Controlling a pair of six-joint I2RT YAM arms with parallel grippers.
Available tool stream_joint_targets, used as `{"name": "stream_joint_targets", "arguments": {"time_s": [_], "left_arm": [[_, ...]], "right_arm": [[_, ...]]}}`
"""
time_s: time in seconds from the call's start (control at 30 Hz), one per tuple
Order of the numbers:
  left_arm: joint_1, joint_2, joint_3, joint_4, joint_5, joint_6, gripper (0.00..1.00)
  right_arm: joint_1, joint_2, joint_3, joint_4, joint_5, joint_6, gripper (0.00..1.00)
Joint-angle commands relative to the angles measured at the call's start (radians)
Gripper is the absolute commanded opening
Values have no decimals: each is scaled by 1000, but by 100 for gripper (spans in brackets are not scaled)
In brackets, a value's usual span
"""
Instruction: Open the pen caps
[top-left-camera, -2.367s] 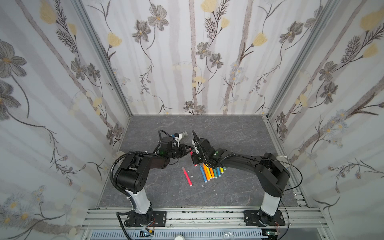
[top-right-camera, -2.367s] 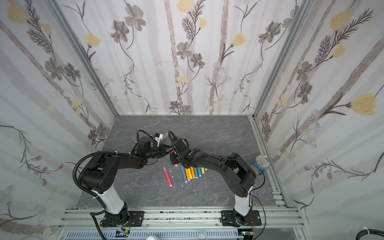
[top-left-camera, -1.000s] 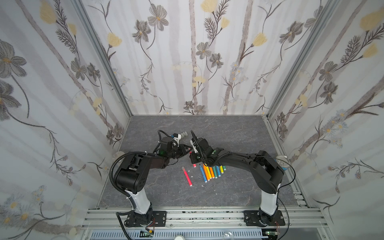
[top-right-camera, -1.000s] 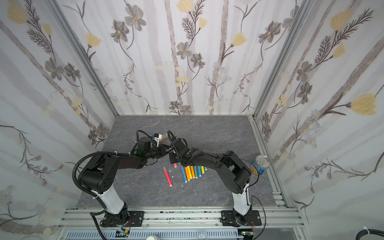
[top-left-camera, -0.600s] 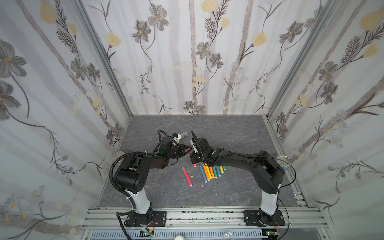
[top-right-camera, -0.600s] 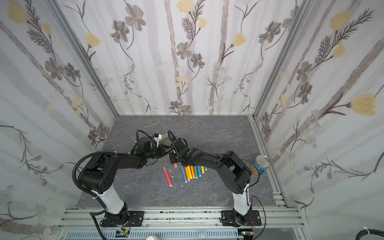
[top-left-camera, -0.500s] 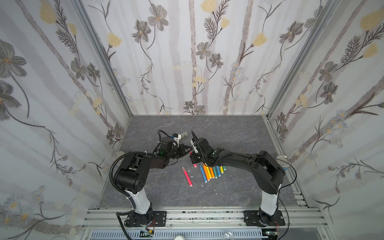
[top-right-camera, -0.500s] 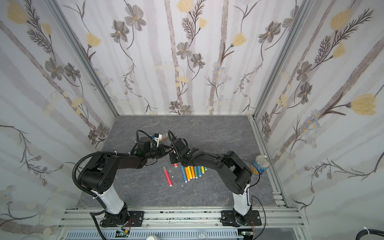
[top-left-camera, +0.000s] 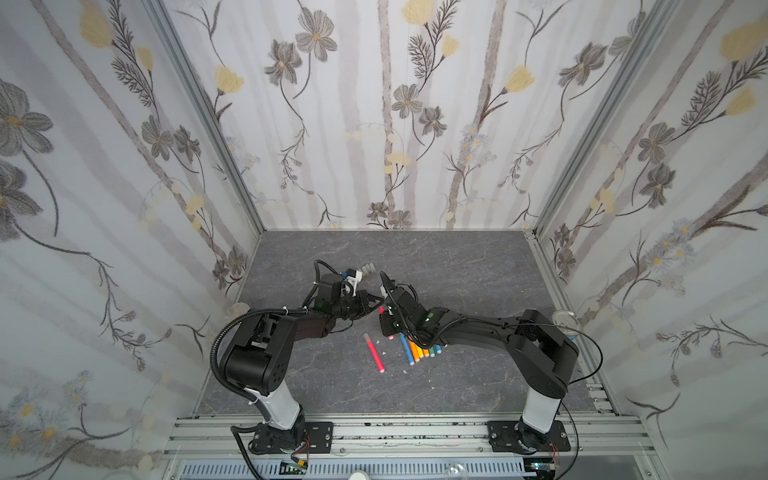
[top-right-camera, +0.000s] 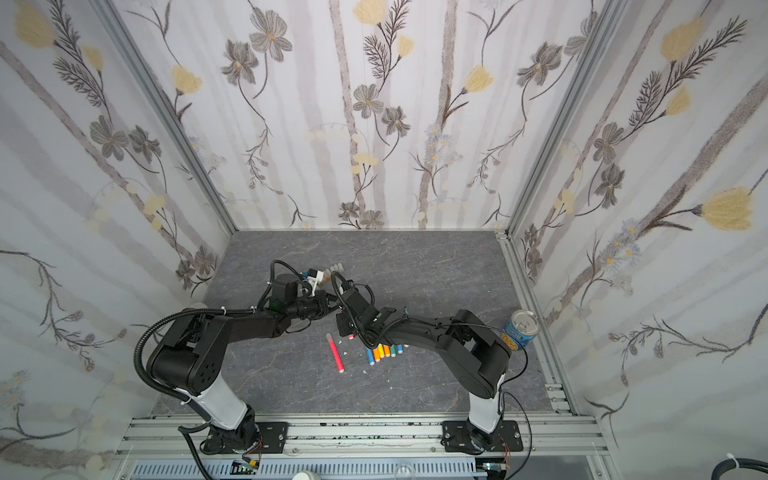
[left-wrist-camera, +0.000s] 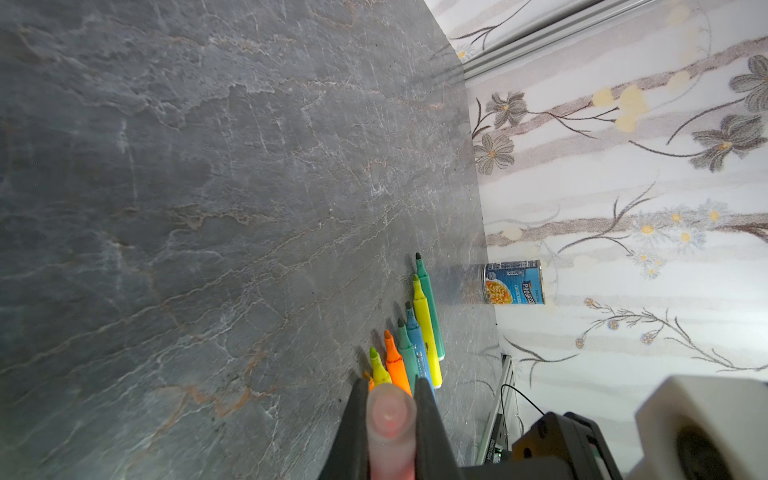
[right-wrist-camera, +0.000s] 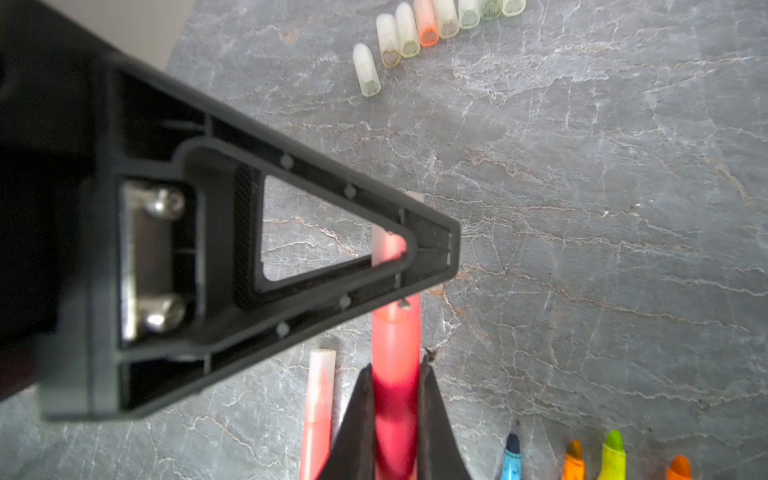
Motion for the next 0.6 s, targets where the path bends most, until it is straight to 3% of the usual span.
{"name": "stream_joint_targets", "arguments": {"time_s": [0.0,0.27,0.57], "left_arm": [[21,-9,28,33,-207,50,0],[29,-30,99,-114,-326,140,0],[32,-33,118,-163,-368,176,0]], "right_arm": [[26,-36,-32,-81,-104,-3,0],[49,-102,-91,-76,-83,20,0],[54,-146,-127,-86,-79,26,0]]}}
